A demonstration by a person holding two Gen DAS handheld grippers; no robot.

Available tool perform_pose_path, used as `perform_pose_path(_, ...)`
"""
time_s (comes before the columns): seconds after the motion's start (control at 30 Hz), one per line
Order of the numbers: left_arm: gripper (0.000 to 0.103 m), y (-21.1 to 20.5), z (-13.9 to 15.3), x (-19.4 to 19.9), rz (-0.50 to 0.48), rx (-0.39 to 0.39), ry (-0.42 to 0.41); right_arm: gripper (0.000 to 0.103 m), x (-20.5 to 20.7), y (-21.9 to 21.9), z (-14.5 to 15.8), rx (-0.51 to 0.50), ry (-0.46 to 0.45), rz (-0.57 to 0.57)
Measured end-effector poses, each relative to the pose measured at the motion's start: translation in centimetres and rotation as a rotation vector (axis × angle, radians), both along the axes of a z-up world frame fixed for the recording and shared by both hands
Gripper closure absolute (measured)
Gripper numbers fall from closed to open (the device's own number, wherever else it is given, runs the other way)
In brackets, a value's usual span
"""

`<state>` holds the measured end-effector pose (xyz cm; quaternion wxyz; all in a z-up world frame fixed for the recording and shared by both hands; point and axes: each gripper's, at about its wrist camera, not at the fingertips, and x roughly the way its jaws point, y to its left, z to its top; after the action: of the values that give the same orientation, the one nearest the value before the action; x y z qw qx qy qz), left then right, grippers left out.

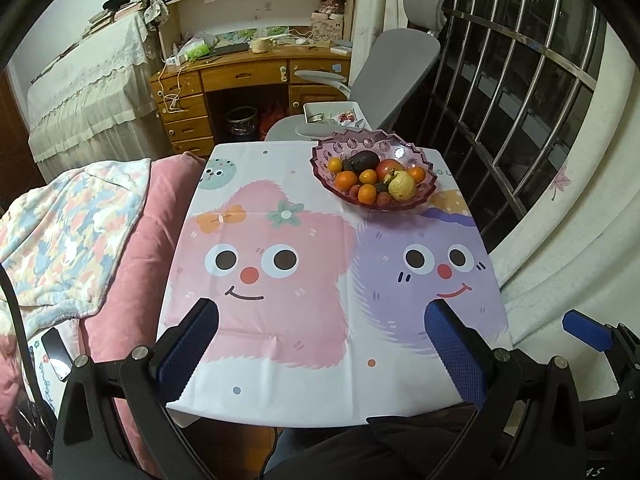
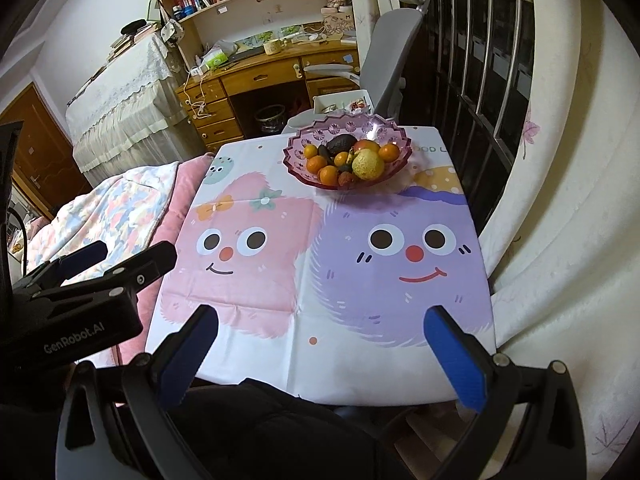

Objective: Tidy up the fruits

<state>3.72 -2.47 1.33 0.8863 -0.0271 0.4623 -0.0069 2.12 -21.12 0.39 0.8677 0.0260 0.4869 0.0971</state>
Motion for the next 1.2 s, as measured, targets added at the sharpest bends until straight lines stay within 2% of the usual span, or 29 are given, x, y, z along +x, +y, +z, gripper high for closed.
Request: perform_pose_path(1.2, 0.001, 0.58, -0.19, -0.12, 0.003, 0.008, -0.002, 0.000, 0.15, 0.36, 0.14, -0.004, 0.013, 0.006)
